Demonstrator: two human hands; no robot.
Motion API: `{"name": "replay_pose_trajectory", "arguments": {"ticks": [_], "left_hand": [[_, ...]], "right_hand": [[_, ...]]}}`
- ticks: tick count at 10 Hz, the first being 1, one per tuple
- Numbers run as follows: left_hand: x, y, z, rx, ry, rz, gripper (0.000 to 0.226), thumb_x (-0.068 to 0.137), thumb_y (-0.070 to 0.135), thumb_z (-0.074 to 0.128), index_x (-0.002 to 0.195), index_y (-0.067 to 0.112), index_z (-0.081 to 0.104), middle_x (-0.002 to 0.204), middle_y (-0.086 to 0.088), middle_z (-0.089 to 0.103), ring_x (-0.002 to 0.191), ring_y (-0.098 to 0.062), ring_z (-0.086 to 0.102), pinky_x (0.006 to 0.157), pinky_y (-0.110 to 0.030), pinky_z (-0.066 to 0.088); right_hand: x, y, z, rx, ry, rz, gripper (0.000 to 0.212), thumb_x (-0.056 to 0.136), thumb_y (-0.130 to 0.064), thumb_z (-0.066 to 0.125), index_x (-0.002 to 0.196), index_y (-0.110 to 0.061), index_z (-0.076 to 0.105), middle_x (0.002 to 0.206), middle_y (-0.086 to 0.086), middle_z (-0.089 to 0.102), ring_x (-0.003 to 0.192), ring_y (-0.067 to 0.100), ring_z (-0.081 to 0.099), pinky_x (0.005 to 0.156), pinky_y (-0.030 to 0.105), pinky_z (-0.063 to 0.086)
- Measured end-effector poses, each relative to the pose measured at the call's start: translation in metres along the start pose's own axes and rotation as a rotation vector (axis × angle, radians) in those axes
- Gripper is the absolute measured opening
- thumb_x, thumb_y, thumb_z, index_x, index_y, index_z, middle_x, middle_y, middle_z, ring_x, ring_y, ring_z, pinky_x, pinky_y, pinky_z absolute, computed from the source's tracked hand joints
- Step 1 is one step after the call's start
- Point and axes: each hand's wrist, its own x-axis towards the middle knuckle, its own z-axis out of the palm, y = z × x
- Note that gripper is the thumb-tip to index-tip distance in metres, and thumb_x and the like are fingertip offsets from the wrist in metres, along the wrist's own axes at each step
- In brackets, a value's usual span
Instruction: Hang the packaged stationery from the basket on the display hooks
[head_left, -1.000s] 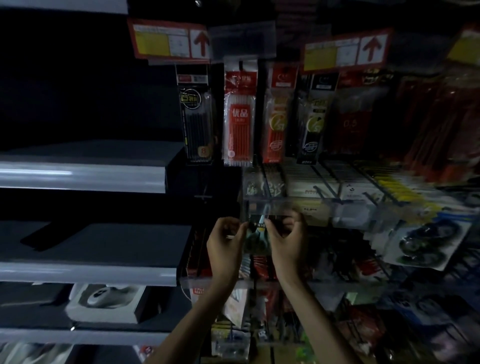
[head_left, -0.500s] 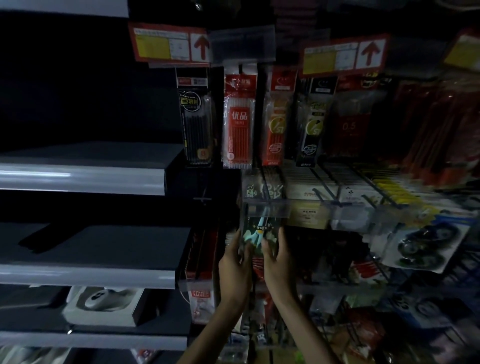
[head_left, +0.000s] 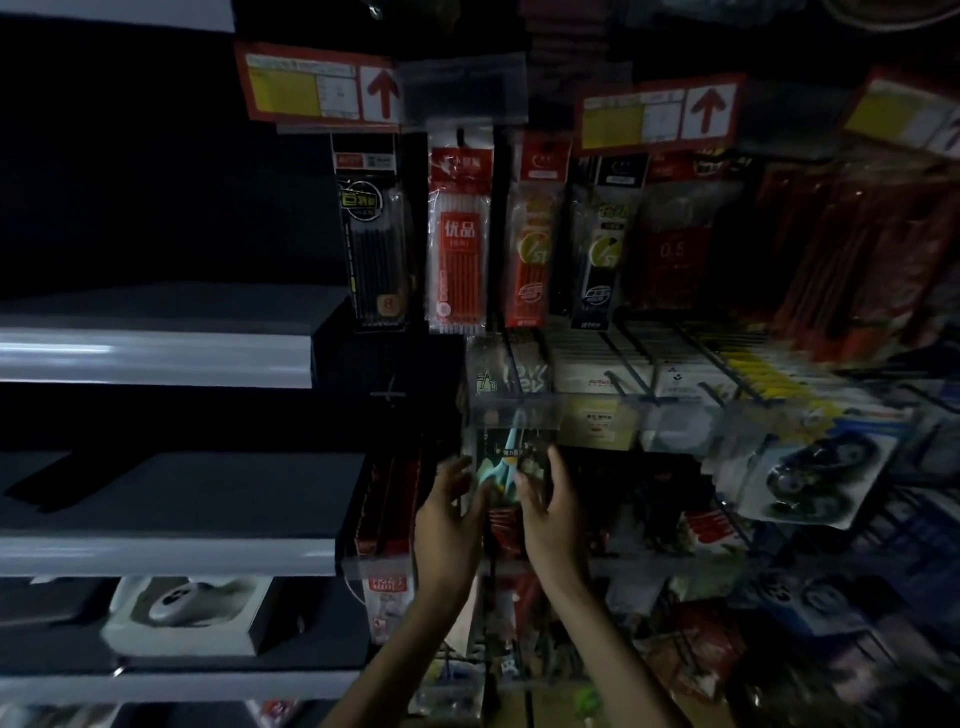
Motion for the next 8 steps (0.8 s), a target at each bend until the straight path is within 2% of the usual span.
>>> {"name": "replay_pose_trajectory", "arguments": {"ticks": [1,2,3,5,6,7,8], "left_hand": [[0.0,0.001,-0.001,0.035,-0.012,0.011,0.041,0.1,0.047,0.067,0.14,0.04,0.056,0.131,0.016,0.069,0.119,-0.003,0.067,0.096,-0.044,0.061],[-0.002,0.005,-0.004,0.073,-0.013,0.026,0.041,0.102,0.041,0.067,0.142,0.036,0.057,0.133,0.017,0.067,0.121,0.0,0.064,0.099,-0.04,0.06],[-0.006,0.01,-0.009,0.15,-0.002,0.074,0.041,0.102,0.039,0.066,0.142,0.03,0.058,0.135,0.015,0.066,0.122,-0.001,0.062,0.1,-0.036,0.058],[-0.023,0.028,-0.027,0.358,-0.002,0.176,0.043,0.101,0.034,0.066,0.144,0.03,0.058,0.136,0.01,0.065,0.119,-0.009,0.063,0.084,-0.024,0.049],[-0.038,0.036,-0.034,0.484,-0.015,0.224,0.046,0.1,0.04,0.063,0.145,0.036,0.055,0.135,0.011,0.063,0.111,-0.011,0.065,0.08,-0.03,0.056],[-0.063,0.044,-0.041,0.614,-0.007,0.253,0.048,0.1,0.039,0.065,0.146,0.033,0.056,0.137,0.009,0.062,0.114,-0.015,0.066,0.083,-0.039,0.06],[-0.09,0.059,-0.041,0.729,0.009,0.312,0.051,0.097,0.029,0.072,0.146,0.026,0.058,0.141,0.003,0.062,0.118,-0.021,0.065,0.085,-0.04,0.06]], "right_hand": [[0.001,0.0,-0.002,-0.043,0.003,0.002,0.067,0.102,-0.043,0.059,0.161,-0.024,0.031,0.162,-0.003,0.04,0.147,0.013,0.039,0.109,0.023,0.034],[0.003,-0.002,-0.008,-0.09,0.006,0.006,0.066,0.101,-0.042,0.063,0.159,-0.024,0.036,0.157,-0.003,0.046,0.143,0.015,0.046,0.111,0.029,0.041],[0.002,-0.005,-0.017,-0.088,0.022,-0.007,0.061,0.099,-0.038,0.067,0.154,-0.027,0.045,0.151,-0.002,0.054,0.137,0.015,0.052,0.11,0.041,0.049],[-0.012,-0.014,-0.04,-0.077,-0.013,-0.029,0.052,0.099,-0.029,0.069,0.148,-0.024,0.052,0.144,-0.002,0.058,0.135,0.014,0.053,0.108,0.032,0.046],[-0.025,-0.017,-0.058,-0.114,-0.052,-0.08,0.052,0.099,-0.03,0.068,0.148,-0.027,0.051,0.145,-0.003,0.057,0.136,0.013,0.051,0.109,0.032,0.045],[-0.045,-0.025,-0.086,-0.18,-0.093,-0.16,0.055,0.1,-0.035,0.066,0.151,-0.028,0.049,0.15,-0.007,0.054,0.138,0.011,0.049,0.108,0.027,0.043],[-0.063,-0.028,-0.117,-0.289,-0.123,-0.21,0.058,0.1,-0.043,0.064,0.153,-0.031,0.044,0.154,-0.01,0.049,0.141,0.01,0.046,0.106,0.022,0.04]]}}
